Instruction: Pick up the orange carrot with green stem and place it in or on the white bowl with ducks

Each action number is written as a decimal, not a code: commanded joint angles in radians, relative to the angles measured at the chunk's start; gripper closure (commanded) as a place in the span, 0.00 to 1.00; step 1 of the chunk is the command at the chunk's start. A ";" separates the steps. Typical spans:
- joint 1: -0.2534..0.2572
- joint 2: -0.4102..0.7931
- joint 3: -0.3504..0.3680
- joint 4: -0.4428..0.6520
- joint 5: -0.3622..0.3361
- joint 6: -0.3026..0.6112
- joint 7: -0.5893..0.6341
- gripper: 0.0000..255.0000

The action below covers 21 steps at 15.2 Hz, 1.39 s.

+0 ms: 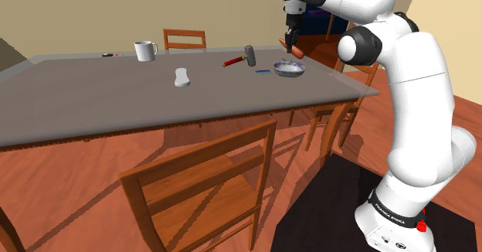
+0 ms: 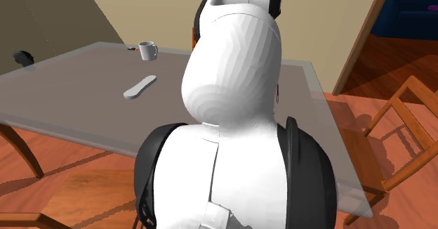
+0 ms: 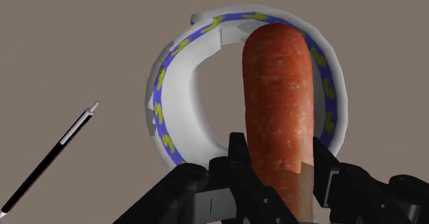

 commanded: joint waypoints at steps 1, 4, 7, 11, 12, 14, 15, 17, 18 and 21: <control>-0.001 -0.022 -0.003 -0.056 -0.004 0.035 -0.012 1.00; 0.012 -0.055 -0.005 -0.153 -0.010 0.098 -0.011 1.00; 0.022 -0.078 -0.006 -0.231 -0.015 0.154 -0.011 1.00; 0.031 -0.098 -0.006 -0.319 -0.019 0.221 -0.010 1.00; 0.033 -0.102 -0.006 -0.338 -0.020 0.236 -0.010 1.00; 0.033 -0.103 -0.006 -0.346 -0.020 0.243 -0.009 1.00; 0.033 -0.103 -0.006 -0.346 -0.020 0.242 -0.009 1.00; 0.033 -0.103 -0.006 -0.346 -0.020 0.242 -0.009 1.00; 0.033 -0.103 -0.006 -0.346 -0.020 0.242 -0.009 1.00; 0.033 -0.103 -0.006 -0.346 -0.020 0.242 -0.009 0.00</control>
